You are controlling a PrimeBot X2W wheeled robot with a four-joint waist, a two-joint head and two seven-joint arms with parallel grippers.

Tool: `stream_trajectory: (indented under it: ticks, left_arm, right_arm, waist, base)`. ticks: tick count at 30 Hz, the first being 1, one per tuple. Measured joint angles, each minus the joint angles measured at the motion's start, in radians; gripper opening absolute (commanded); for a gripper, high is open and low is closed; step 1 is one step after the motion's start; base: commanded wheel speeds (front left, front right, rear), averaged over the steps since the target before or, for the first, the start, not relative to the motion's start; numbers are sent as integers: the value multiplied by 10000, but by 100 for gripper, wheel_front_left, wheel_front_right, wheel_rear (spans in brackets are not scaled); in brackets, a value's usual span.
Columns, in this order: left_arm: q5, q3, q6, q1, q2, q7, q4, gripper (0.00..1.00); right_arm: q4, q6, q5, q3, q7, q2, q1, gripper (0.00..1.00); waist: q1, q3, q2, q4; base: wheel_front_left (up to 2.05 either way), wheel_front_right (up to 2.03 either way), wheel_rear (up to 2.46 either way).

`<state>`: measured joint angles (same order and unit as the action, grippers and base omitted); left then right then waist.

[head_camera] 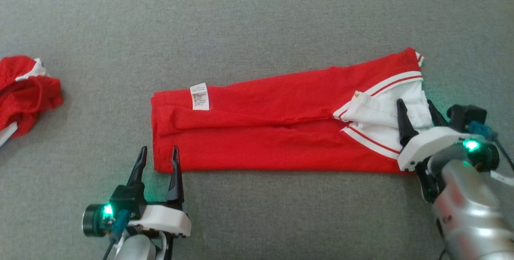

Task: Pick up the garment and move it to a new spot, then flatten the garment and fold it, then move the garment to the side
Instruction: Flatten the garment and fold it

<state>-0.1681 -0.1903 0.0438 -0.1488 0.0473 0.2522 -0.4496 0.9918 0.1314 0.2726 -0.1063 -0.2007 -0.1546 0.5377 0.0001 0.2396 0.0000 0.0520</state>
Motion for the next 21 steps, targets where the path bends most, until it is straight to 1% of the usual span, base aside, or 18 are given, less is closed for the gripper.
stream_trajectory:
  ticks: [3, 4, 5, 6, 9, 12, 14, 18, 21]
  left_arm:
    - [-21, -6, 0, -44, -2, 0, -6, 100]
    - [-21, -4, 0, -70, 0, 0, -13, 100]
    - [-21, 2, 2, -87, 0, 0, -13, 100]
    - [-21, 4, 0, -86, -2, 0, -15, 100]
    - [-21, 19, 0, -83, -2, 0, -29, 100]
    - [-100, 15, -2, -81, -2, 0, -84, 100]
    - [-165, 8, -4, -77, -2, 0, -128, 100]
    - [-173, -8, -13, -66, -6, 0, -174, 100]
    - [-274, -40, -65, -58, -6, 0, -261, 100]
  right_arm:
    - [267, 0, 518, -232, 238, -8, 300, 100]
    - [295, 0, 725, -313, 345, -6, 308, 56]
    - [297, 0, 993, -387, 437, 2, 305, 0]
    - [305, 0, 1266, -502, 499, 17, 291, 0]
    - [305, 0, 1584, -669, 522, 12, 231, 0]
    - [370, 0, 1726, -844, 153, -65, 218, 0]
    - [441, 0, 1789, -846, -136, -253, 138, 0]
    - [322, 0, 1755, -711, -389, -865, -110, 0]
    - [-330, 0, 1743, -867, -405, -917, -146, 0]
  waist:
    - [0, 23, 0, 61]
    - [0, -4, 0, 60]
    - [-1, -39, 0, 47]
    - [-2, -72, 0, 26]
    - [-2, -142, 0, -31]
    - [-1, -253, 0, -128]
    - [-1, -342, 0, -200]
    - [-1, -561, 0, -312]
    - [-1, -721, 0, -354]
  base:
    - [0, 0, 0]
    - [0, 0, 0]
    - [0, 0, 0]
    - [0, 0, 0]
    - [0, 0, 0]
    - [0, 0, 0]
    - [0, 0, 0]
    - [0, 0, 0]
    - [0, 0, 0]
